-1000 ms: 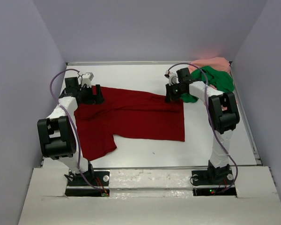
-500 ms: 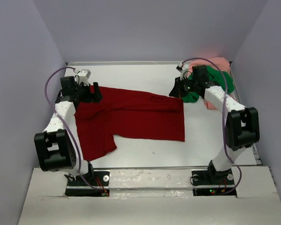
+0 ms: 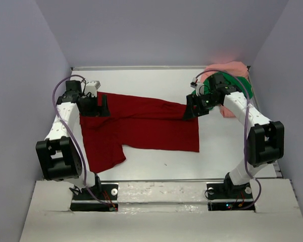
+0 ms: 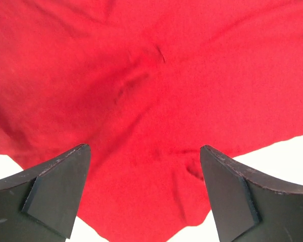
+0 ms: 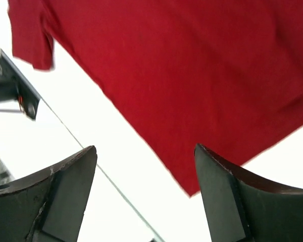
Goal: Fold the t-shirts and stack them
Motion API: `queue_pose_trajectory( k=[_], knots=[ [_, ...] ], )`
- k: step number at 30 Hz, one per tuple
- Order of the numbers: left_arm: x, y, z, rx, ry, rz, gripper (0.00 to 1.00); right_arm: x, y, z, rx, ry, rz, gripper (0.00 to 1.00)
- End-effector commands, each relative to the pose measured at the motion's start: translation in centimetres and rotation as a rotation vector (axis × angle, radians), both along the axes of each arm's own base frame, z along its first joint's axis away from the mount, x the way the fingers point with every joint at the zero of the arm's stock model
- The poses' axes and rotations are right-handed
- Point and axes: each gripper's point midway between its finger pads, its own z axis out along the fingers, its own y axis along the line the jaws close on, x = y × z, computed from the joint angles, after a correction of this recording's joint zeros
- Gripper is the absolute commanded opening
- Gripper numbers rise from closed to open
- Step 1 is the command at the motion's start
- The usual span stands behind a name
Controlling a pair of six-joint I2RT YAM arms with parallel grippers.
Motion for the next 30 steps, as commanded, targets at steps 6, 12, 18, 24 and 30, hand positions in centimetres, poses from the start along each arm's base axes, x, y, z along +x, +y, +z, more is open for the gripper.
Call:
queue_pose_trajectory(
  k=[6, 12, 18, 24, 30],
  knots=[
    [-3.6, -1.5, -0.8, -0.076, 0.182, -0.176, 0.99, -2.8, -1.6, -0.2, -0.089, 0.071, -0.006, 0.84],
    [-3.4, -1.2, -4.3, -0.090, 0.378, -0.273, 0.99, -1.9, -1.5, -0.2, -0.087, 0.041, 0.002, 0.85],
    [2.0, 0.1, -4.5, -0.077, 0.240, -0.113, 0.99, 3.3, -0.2, -0.9, -0.059, 0.001, -0.045, 0.75],
    [6.2, 1.3, -2.2, -0.001, 0.036, 0.025, 0.99, 7.4, 1.5, -1.0, 0.006, -0.023, -0.043, 0.00],
    [9.3, 1.5, 0.6, -0.004, -0.128, 0.109, 0.96, 10.6, 2.8, 0.2, 0.079, -0.066, -0.083, 0.00]
  ],
)
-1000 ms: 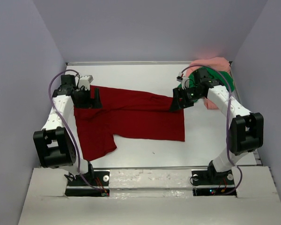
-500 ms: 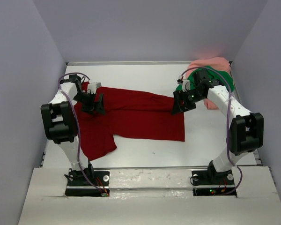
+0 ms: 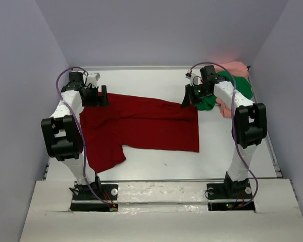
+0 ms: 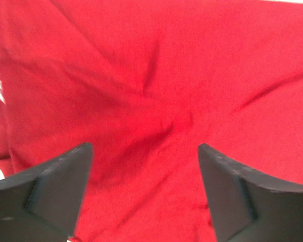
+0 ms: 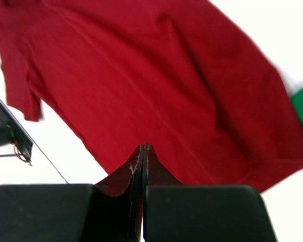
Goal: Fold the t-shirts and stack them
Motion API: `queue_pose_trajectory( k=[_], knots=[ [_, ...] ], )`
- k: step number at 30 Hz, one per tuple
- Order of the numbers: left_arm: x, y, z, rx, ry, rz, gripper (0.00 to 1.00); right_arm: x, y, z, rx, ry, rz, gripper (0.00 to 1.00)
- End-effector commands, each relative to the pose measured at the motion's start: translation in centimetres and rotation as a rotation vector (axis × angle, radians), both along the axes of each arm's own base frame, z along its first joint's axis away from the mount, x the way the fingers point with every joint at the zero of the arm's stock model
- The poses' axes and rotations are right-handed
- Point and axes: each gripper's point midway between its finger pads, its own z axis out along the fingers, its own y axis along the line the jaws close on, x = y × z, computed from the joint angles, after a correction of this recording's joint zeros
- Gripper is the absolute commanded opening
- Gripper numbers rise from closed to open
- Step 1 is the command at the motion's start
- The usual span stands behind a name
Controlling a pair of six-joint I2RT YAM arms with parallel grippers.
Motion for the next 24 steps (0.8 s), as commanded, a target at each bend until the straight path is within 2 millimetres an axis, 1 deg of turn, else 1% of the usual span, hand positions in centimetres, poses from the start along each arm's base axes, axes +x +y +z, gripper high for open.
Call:
queue_pose_trajectory(
  k=[1, 3, 4, 5, 6, 7, 8, 9, 10, 12, 13, 14, 16, 17, 21, 24],
  knots=[
    [3.0, -0.1, 3.4, -0.017, -0.158, 0.085, 0.91, 3.2, 2.0, 3.6, 0.120, -0.097, -0.021, 0.00],
    [3.5, -0.7, 2.6, -0.053, -0.142, 0.085, 0.61, 3.6, 2.7, 3.8, 0.162, -0.080, -0.014, 0.00],
    [3.9, -0.8, 2.5, -0.068, -0.149, 0.092, 0.28, 3.8, 2.9, 3.8, 0.174, -0.074, -0.014, 0.00],
    [4.1, -0.9, 2.2, -0.078, -0.148, 0.099, 0.16, 4.0, 3.1, 3.9, 0.191, -0.073, -0.010, 0.00],
    [4.2, -1.1, 1.5, -0.086, -0.134, 0.103, 0.04, 3.9, 3.6, 4.4, 0.230, -0.067, 0.003, 0.00],
    [4.3, -1.2, 1.3, -0.091, -0.127, 0.110, 0.00, 3.9, 3.9, 4.4, 0.249, -0.055, 0.008, 0.00],
    [4.4, -1.5, 1.3, -0.106, -0.132, 0.108, 0.00, 3.9, 4.1, 4.1, 0.264, -0.035, 0.009, 0.00],
    [4.3, -2.2, 0.9, -0.122, -0.119, 0.093, 0.00, 3.7, 4.4, 4.4, 0.291, -0.003, 0.008, 0.00],
    [4.0, -2.4, 0.5, -0.124, -0.097, 0.090, 0.00, 3.5, 4.4, 3.6, 0.288, 0.035, 0.004, 0.00],
    [3.5, -3.0, -0.2, -0.127, -0.061, 0.081, 0.00, 2.9, 4.6, 2.9, 0.269, 0.070, 0.006, 0.00],
    [3.2, -3.2, -0.9, -0.136, -0.032, 0.076, 0.00, 2.7, 4.2, 2.2, 0.234, 0.086, -0.011, 0.00],
    [2.5, -3.5, -1.3, -0.143, 0.005, 0.070, 0.00, 2.1, 4.3, 1.5, 0.208, 0.087, 0.003, 0.00],
    [1.5, -3.9, -2.2, -0.157, 0.060, 0.065, 0.00, 0.8, 3.6, 0.5, 0.164, 0.135, 0.002, 0.00],
    [1.3, -4.0, -2.3, -0.157, 0.071, 0.060, 0.00, 0.1, 3.8, 0.1, 0.150, 0.155, 0.012, 0.00],
    [0.1, -3.8, -3.5, -0.131, 0.116, 0.053, 0.00, -2.2, 2.8, -1.1, 0.098, 0.223, 0.020, 0.00],
    [0.1, -3.3, -3.9, -0.095, 0.104, 0.064, 0.00, -2.1, 1.6, -1.5, 0.014, 0.187, -0.008, 0.00]
  ],
)
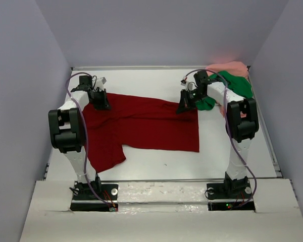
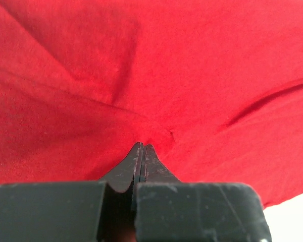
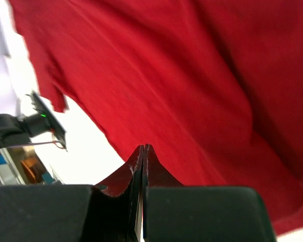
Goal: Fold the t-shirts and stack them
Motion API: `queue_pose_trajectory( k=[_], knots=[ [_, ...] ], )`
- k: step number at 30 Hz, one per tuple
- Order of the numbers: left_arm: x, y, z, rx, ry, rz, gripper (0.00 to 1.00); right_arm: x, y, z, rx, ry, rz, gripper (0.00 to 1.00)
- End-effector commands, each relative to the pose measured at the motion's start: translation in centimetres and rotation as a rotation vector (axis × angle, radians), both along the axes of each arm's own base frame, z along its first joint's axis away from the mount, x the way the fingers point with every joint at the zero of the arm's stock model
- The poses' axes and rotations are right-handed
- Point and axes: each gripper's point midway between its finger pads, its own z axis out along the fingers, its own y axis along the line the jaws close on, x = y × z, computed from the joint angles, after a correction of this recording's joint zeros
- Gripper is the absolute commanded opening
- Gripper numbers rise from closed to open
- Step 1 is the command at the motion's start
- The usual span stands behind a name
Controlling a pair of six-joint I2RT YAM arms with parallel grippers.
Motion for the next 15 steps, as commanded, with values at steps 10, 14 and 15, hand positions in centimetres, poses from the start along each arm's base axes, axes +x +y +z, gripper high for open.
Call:
queue_pose_trajectory(
  k=[10, 14, 15],
  knots=[
    [0.2, 0.6, -2.8, 0.161, 0.018, 0.090, 0.00, 1.6, -2.8, -2.4, -0.366, -0.090, -0.110, 0.00],
    [0.9, 0.8, -3.6, 0.171, 0.009, 0.121, 0.00, 1.5, -1.5, -4.3, -0.325, -0.038, -0.107, 0.00],
    [0.9, 0.7, -3.8, 0.167, 0.016, 0.121, 0.00, 1.3, -1.1, -5.2, -0.311, -0.008, -0.097, 0.00]
  ],
)
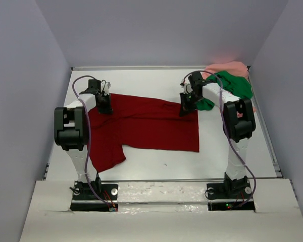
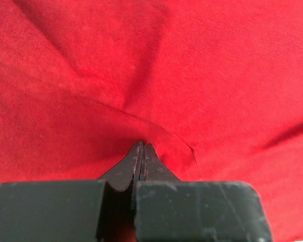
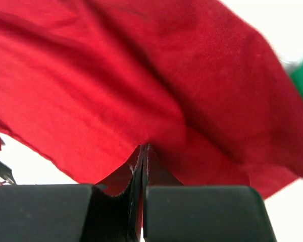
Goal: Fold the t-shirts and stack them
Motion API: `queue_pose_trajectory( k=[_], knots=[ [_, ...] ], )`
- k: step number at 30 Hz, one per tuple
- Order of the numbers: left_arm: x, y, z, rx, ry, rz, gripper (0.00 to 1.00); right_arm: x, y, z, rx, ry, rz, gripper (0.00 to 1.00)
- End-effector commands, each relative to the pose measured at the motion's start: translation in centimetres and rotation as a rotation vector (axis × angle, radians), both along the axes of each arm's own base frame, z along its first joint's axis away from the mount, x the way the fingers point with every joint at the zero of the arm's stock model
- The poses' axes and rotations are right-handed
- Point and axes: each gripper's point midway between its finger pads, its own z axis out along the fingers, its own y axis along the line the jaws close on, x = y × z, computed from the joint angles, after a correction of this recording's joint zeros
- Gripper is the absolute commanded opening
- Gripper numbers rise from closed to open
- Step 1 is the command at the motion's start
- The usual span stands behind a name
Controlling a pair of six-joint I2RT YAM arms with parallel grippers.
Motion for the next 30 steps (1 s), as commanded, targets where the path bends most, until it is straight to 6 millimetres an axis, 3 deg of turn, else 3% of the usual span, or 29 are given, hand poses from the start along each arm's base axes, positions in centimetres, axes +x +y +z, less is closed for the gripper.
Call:
queue_pose_trajectory(
  k=[1, 8, 14, 15, 21, 26, 30],
  knots=[
    [1.3, 0.7, -0.7, 0.021, -0.010, 0.057, 0.00, 0.4, 1.6, -1.6, 0.041, 0.052, -0.019, 0.00],
    [2.3, 0.9, -2.1, 0.029, -0.020, 0.082, 0.00, 1.6, 2.9, -3.2, 0.096, 0.082, -0.042, 0.00],
    [4.4, 1.3, -2.3, 0.045, -0.080, 0.112, 0.00, 5.9, 3.0, -2.4, 0.061, -0.051, -0.070, 0.00],
    [4.7, 0.1, -2.2, 0.049, -0.094, 0.087, 0.00, 6.5, 2.9, -2.3, 0.054, -0.068, -0.073, 0.00],
    [8.2, -0.9, -0.6, 0.056, -0.185, 0.082, 0.00, 11.5, 2.9, -0.1, 0.013, -0.224, -0.094, 0.00],
    [11.5, -1.2, 2.4, 0.082, -0.308, 0.089, 0.00, 15.3, 2.7, 1.6, -0.018, -0.351, -0.117, 0.00],
    [13.0, -1.0, 4.2, 0.095, -0.363, 0.116, 0.00, 17.7, 3.1, 2.8, -0.010, -0.421, -0.132, 0.00]
  ],
)
